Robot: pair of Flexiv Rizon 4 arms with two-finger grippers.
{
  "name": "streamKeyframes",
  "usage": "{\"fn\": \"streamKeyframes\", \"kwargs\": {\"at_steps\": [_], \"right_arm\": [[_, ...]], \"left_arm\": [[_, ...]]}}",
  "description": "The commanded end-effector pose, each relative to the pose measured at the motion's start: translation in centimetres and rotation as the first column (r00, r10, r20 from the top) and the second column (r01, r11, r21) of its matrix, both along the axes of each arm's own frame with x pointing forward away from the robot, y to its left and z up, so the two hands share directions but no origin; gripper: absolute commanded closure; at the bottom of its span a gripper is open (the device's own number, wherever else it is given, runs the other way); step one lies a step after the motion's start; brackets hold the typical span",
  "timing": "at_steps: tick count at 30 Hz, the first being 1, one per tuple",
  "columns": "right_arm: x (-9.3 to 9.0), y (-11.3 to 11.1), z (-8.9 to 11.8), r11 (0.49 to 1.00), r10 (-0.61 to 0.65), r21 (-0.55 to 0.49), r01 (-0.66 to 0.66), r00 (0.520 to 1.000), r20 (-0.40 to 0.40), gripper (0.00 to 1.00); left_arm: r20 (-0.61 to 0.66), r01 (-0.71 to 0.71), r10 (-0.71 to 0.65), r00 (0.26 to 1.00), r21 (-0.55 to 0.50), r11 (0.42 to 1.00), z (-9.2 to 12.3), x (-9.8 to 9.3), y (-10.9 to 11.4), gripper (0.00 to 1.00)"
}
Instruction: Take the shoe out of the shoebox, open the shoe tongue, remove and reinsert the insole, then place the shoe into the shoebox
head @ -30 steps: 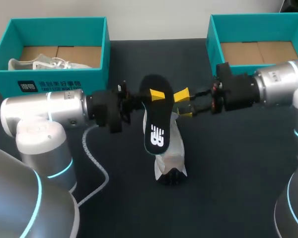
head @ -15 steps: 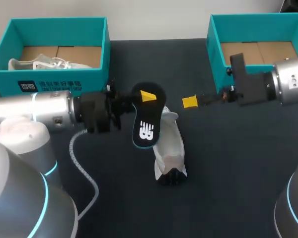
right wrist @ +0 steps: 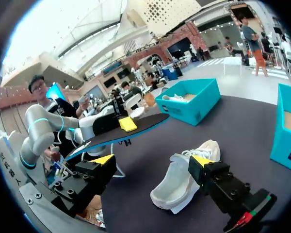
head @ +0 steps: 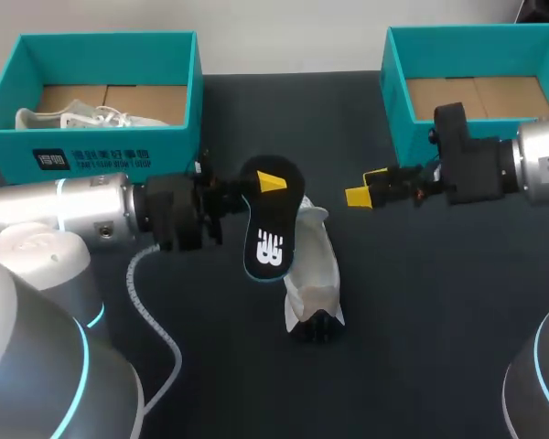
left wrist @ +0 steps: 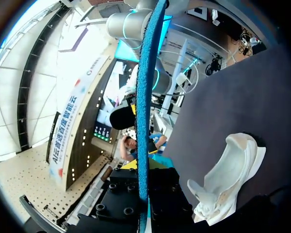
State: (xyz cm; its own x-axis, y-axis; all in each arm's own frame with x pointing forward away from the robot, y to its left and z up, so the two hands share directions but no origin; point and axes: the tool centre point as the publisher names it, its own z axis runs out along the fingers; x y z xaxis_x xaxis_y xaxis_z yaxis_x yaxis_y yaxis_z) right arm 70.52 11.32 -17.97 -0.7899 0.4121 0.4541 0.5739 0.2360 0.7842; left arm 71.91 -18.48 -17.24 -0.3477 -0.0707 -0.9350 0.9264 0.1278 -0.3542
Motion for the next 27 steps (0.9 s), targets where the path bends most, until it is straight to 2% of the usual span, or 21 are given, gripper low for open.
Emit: {"fn": "streamKeyframes", "kwargs": {"at_steps": [1,3,4,19,22,27], "right_arm": [[0.6,-1.3,0.7,0.945,0.171,-0.306,-0.114,0.971,0.165,0.0],[0.9,-1.6,0.9,0.92,0.201,-0.373,-0.118,0.96,0.193,0.0],[1.0,-1.8,0.9,0.891,0.201,-0.442,-0.101,0.962,0.186,0.0],[1.0,-1.8,0.9,0.891,0.201,-0.442,-0.101,0.962,0.186,0.0],[1.1,-1.2,0.0,0.836,0.301,-0.535,-0.126,0.919,0.253,0.0],[1.1,-1.0,-1.7,0.809,0.366,-0.569,-0.146,0.883,0.294,0.0]], "left_arm": [[0.0,-0.002,0.002,1.0,0.002,1.0,0.0,-0.1,0.0,1.0],[0.0,-0.002,0.002,1.0,0.002,1.0,0.0,-0.1,0.0,1.0],[0.0,-0.002,0.002,1.0,0.002,1.0,0.0,-0.1,0.0,1.0],[0.0,-0.002,0.002,1.0,0.002,1.0,0.0,-0.1,0.0,1.0],[-0.064,0.047,-0.047,0.997,-0.003,0.999,-0.6,-1.7,-0.4,1.0],[-0.117,0.066,-0.07,0.991,-0.044,0.997,-0.6,-3.5,-0.3,1.0]]}}
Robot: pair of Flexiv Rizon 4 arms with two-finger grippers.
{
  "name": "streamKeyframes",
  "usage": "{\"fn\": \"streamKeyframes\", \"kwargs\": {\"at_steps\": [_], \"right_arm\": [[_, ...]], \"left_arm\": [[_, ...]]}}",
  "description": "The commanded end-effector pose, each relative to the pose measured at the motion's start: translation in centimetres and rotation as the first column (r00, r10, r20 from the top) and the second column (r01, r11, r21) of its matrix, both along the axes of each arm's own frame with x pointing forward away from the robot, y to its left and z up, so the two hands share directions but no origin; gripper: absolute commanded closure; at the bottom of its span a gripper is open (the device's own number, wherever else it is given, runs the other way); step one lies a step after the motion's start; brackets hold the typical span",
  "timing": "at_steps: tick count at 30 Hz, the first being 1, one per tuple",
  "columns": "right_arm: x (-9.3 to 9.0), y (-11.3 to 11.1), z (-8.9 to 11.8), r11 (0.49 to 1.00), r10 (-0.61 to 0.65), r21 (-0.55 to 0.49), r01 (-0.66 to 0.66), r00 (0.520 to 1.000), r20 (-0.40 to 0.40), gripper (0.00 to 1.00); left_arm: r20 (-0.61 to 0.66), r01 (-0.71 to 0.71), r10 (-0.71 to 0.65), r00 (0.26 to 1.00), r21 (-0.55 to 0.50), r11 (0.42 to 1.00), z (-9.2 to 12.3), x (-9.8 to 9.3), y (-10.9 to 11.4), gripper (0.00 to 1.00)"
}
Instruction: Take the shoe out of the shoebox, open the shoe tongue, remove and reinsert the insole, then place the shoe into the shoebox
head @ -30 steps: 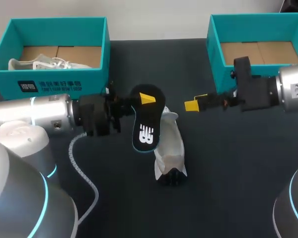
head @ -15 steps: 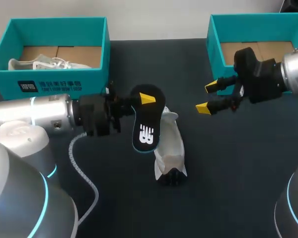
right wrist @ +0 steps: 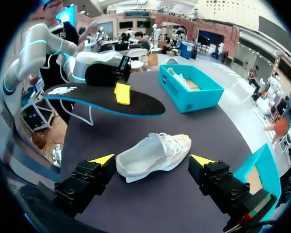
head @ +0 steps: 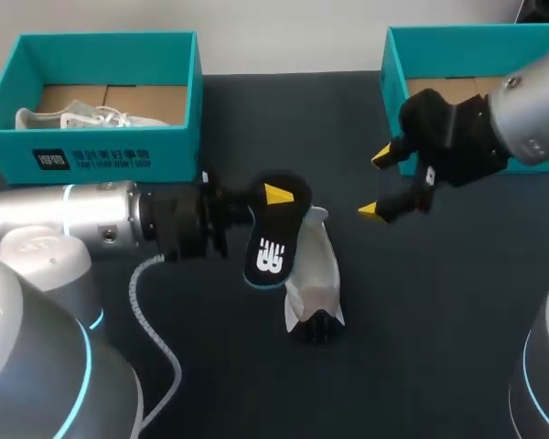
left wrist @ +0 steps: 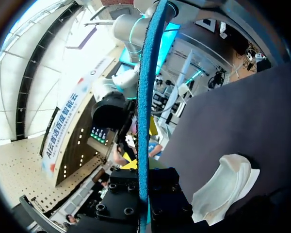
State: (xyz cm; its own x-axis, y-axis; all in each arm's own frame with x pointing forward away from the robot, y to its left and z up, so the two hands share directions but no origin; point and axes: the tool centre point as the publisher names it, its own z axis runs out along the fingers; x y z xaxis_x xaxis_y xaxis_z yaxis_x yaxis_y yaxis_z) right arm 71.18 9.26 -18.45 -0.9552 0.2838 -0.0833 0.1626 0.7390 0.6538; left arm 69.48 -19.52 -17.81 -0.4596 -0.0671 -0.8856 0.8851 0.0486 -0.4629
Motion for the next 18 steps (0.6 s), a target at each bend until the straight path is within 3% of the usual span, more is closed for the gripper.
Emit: {"fn": "streamKeyframes", "kwargs": {"at_steps": [1,12,18], "right_arm": [[0.4,1.1,-1.7,0.998,0.046,-0.031,-0.045,0.999,0.023,0.0],[-0.1,1.8,-5.1,0.991,0.124,-0.06,-0.119,0.988,0.089,0.0],[-0.7,2.5,-6.7,0.977,0.197,-0.091,-0.191,0.978,0.066,0.0]], "left_arm": [[-0.006,-0.008,0.008,1.0,-0.022,1.0,-0.1,-1.4,0.8,1.0],[-0.072,0.026,-0.03,0.997,-0.058,0.998,-2.5,-4.1,0.9,1.0],[-0.101,0.045,-0.052,0.994,-0.07,0.997,-3.4,-5.8,-0.3,1.0]]}}
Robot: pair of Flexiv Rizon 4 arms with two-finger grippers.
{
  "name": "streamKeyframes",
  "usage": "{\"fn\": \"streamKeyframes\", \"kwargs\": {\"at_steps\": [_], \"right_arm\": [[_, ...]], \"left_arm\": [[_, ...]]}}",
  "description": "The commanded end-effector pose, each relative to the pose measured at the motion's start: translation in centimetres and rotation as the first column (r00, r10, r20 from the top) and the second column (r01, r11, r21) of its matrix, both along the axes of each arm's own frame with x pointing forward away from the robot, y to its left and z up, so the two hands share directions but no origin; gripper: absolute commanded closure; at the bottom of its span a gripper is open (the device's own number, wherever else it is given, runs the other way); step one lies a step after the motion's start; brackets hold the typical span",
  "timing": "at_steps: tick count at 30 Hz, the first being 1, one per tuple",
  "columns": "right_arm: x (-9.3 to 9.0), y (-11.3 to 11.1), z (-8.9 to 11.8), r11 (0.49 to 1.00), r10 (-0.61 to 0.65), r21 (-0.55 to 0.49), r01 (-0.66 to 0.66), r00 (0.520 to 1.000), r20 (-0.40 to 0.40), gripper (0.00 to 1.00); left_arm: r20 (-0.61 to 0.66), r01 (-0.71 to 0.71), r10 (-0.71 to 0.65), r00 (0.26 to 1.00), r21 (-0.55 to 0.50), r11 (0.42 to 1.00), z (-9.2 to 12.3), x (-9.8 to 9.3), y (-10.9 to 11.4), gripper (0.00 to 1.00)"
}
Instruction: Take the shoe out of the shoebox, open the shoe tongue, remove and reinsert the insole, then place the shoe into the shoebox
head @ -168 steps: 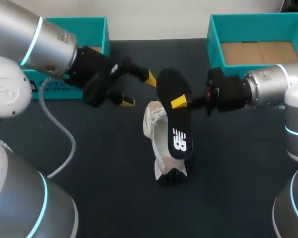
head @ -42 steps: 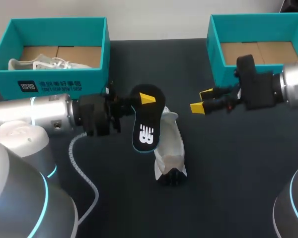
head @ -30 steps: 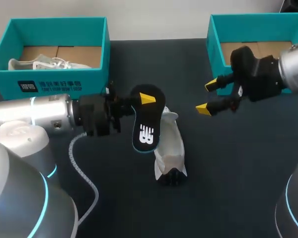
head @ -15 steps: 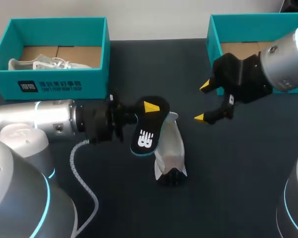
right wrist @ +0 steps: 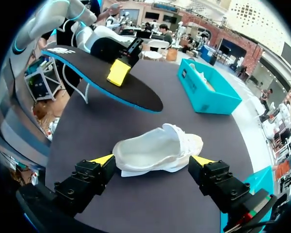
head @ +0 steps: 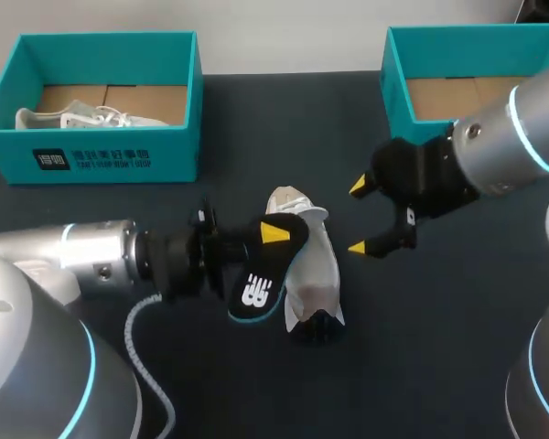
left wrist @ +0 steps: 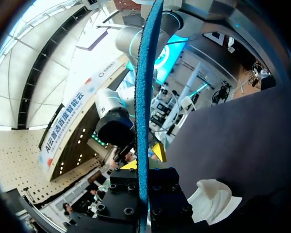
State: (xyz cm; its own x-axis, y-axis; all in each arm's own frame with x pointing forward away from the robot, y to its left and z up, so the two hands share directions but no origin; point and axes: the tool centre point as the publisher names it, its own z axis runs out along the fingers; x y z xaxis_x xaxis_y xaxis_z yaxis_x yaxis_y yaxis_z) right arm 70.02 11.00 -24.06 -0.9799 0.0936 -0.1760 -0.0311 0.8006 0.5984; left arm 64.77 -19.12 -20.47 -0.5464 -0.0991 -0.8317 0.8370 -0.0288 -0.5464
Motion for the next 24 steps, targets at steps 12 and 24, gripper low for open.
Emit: {"fn": "streamKeyframes", "kwargs": {"at_steps": [12,24], "right_arm": [[-0.3,0.5,-2.8,1.0,0.013,-0.014,-0.014,1.0,-0.026,0.0],[-0.3,0.5,-2.8,1.0,0.013,-0.014,-0.014,1.0,-0.026,0.0]], "left_arm": [[-0.05,0.007,-0.007,0.999,-0.003,1.0,-1.4,-2.5,-2.2,1.0],[-0.05,0.007,-0.007,0.999,-0.003,1.0,-1.4,-2.5,-2.2,1.0]]}}
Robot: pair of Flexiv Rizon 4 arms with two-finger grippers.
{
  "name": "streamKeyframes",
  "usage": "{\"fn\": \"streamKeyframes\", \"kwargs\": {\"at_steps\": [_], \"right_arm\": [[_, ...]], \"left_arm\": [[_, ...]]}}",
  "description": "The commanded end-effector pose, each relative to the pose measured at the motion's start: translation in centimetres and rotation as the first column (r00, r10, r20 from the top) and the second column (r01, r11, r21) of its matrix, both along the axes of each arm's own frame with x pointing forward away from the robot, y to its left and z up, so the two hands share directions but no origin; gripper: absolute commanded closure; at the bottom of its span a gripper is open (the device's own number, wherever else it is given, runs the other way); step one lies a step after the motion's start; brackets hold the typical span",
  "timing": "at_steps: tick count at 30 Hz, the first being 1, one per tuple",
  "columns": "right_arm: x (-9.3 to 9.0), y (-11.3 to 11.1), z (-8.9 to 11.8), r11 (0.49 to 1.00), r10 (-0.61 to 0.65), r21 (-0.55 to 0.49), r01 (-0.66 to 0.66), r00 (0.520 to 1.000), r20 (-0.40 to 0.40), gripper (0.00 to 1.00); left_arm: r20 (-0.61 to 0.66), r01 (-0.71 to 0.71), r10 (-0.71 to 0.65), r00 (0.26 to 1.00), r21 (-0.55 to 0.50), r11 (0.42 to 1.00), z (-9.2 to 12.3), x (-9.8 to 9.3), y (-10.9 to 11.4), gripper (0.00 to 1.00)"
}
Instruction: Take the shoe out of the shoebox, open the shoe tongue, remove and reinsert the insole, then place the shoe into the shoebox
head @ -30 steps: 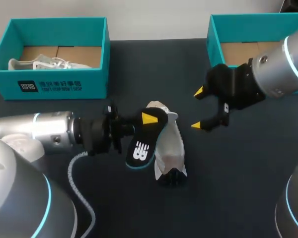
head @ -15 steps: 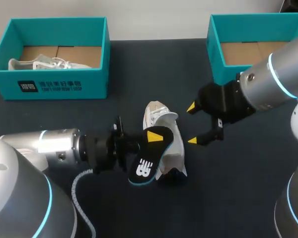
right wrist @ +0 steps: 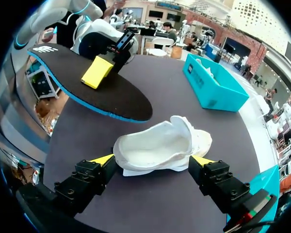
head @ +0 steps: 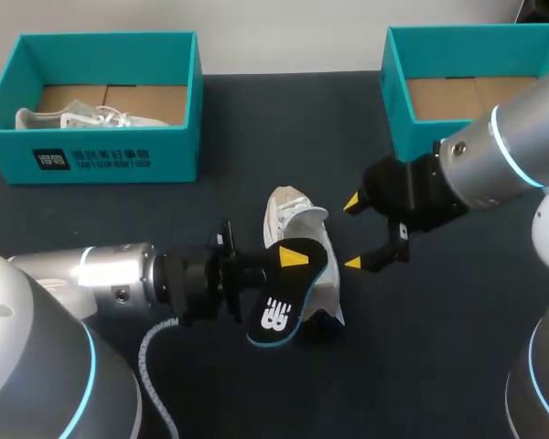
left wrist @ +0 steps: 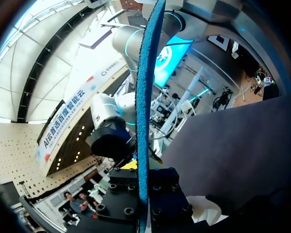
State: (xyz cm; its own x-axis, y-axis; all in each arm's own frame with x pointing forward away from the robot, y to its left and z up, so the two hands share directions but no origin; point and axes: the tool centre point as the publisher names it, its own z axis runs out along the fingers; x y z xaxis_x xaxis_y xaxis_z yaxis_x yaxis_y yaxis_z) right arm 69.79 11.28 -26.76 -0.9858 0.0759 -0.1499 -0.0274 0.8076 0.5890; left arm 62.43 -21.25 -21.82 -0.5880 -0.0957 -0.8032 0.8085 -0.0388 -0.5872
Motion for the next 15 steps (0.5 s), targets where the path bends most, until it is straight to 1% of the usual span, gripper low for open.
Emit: {"fn": "streamKeyframes", "kwargs": {"at_steps": [1,2,3,4,5,9,11,15], "right_arm": [[0.0,0.2,-0.1,1.0,-0.002,-0.002,0.002,1.0,0.002,0.0],[0.1,0.2,-0.8,0.999,0.023,-0.032,-0.023,1.0,0.001,0.0],[0.1,-0.1,-1.5,0.999,0.004,-0.053,-0.004,1.0,0.002,0.0],[0.0,-0.5,-2.0,0.998,-0.001,-0.065,0.003,1.0,0.029,0.0],[0.0,-0.8,-2.5,0.997,-0.012,-0.076,0.015,0.999,0.04,0.0],[0.4,-1.6,-3.4,0.997,0.007,-0.073,0.001,0.995,0.103,0.0],[0.8,-1.7,-4.0,0.997,0.031,-0.076,-0.023,0.994,0.106,0.0],[1.8,-1.4,-5.2,0.997,0.061,-0.056,-0.057,0.995,0.083,0.0]], "left_arm": [[0.0,-0.003,0.003,1.0,0.0,1.0,0.0,-0.1,-0.1,1.0],[0.0,-0.003,0.003,1.0,0.0,1.0,0.0,-0.1,-0.1,1.0],[0.0,-0.003,0.003,1.0,0.0,1.0,0.0,-0.1,-0.1,1.0],[0.0,-0.003,0.003,1.0,0.0,1.0,0.0,-0.1,-0.1,1.0],[0.0,-0.003,0.003,1.0,0.0,1.0,0.0,-0.1,-0.1,1.0],[0.0,-0.003,0.003,1.0,0.0,1.0,0.0,-0.1,-0.1,1.0],[0.0,-0.003,0.003,1.0,0.0,1.0,0.0,-0.1,-0.1,1.0],[0.0,-0.003,0.003,1.0,0.0,1.0,0.0,-0.1,-0.1,1.0]]}}
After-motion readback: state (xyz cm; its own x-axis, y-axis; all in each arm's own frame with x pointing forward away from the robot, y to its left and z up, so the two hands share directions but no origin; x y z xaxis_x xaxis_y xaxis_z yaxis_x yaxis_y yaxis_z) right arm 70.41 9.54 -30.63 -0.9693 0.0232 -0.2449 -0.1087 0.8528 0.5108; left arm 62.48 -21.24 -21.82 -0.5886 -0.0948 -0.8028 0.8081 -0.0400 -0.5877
